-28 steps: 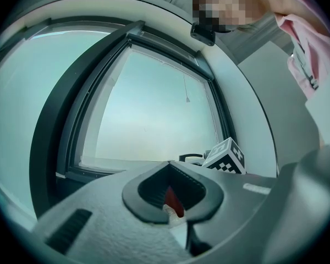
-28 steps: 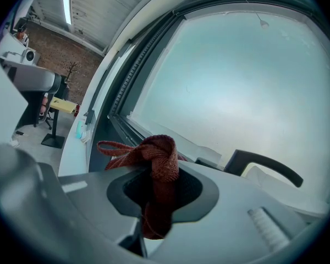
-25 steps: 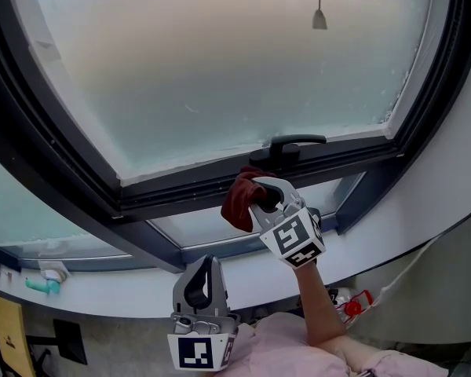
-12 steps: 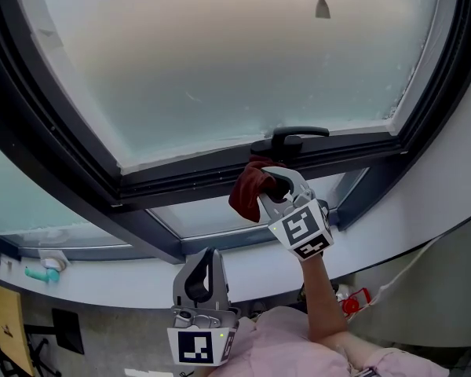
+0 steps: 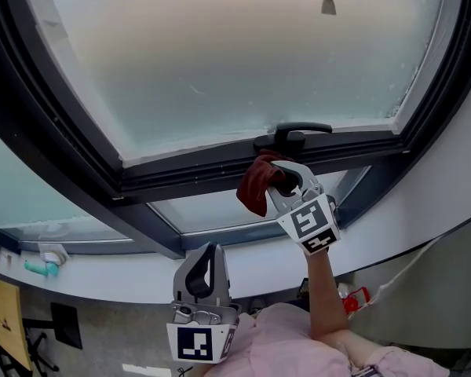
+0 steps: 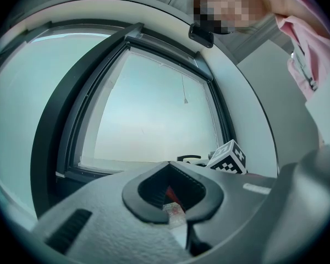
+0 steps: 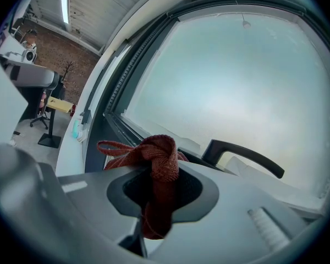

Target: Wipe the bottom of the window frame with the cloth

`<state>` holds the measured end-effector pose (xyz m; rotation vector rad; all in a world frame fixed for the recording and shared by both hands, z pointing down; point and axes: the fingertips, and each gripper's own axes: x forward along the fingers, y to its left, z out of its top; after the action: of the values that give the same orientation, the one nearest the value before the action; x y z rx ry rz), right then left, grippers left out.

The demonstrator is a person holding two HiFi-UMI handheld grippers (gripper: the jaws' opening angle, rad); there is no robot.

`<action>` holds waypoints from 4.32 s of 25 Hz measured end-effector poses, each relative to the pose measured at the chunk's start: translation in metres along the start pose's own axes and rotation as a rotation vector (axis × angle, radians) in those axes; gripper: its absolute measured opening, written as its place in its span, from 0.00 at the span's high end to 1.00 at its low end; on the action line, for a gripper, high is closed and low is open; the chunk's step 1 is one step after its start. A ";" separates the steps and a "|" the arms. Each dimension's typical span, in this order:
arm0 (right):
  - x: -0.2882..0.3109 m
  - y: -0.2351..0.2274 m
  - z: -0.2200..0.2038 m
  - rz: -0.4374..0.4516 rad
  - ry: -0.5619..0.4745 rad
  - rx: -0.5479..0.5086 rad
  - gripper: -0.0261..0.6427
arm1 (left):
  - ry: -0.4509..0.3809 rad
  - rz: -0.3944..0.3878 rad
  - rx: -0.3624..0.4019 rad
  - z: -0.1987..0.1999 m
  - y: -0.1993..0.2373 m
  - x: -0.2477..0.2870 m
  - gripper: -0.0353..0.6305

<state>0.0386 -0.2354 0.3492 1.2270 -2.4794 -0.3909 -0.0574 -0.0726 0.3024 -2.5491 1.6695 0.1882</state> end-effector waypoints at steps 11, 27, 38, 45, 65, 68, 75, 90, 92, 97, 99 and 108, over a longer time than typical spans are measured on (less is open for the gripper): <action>-0.009 -0.015 -0.008 -0.046 0.011 0.017 0.85 | 0.004 -0.005 -0.002 -0.001 -0.002 -0.003 0.96; -0.016 -0.023 -0.012 -0.073 -0.018 0.041 0.85 | -0.005 0.016 0.000 0.001 0.001 -0.008 0.96; -0.027 -0.042 -0.023 -0.162 0.025 0.032 0.85 | -0.002 0.022 -0.009 -0.001 0.001 -0.012 0.96; -0.027 -0.040 -0.023 -0.199 0.062 0.017 0.86 | 0.000 0.044 -0.011 -0.001 0.010 -0.021 0.96; 0.007 0.081 0.022 -0.009 -0.001 0.190 0.87 | 0.012 -0.049 -0.035 0.010 0.051 -0.047 0.96; 0.020 0.111 0.037 0.038 -0.010 0.197 0.87 | 0.014 -0.040 -0.067 0.013 0.062 -0.055 0.96; 0.051 0.166 0.060 0.144 -0.056 0.311 0.87 | 0.012 0.008 -0.080 0.017 0.097 -0.079 0.96; 0.125 0.269 0.105 0.323 -0.103 0.352 0.87 | 0.006 0.135 0.004 0.023 0.179 -0.127 0.96; 0.133 0.274 0.105 0.331 -0.101 0.353 0.87 | 0.011 0.149 0.007 0.022 0.187 -0.130 0.96; 0.151 0.277 0.103 0.334 -0.089 0.371 0.87 | 0.013 0.202 0.007 0.022 0.206 -0.140 0.96; 0.159 0.278 0.104 0.335 -0.085 0.375 0.87 | -0.001 0.239 -0.019 0.025 0.213 -0.142 0.96; 0.194 0.285 0.098 0.334 -0.055 0.371 0.86 | 0.016 0.346 0.043 0.027 0.241 -0.163 0.96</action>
<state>-0.3145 -0.2143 0.4074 0.9010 -2.8237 0.1298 -0.3439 -0.0175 0.2988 -2.2185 2.0858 0.1524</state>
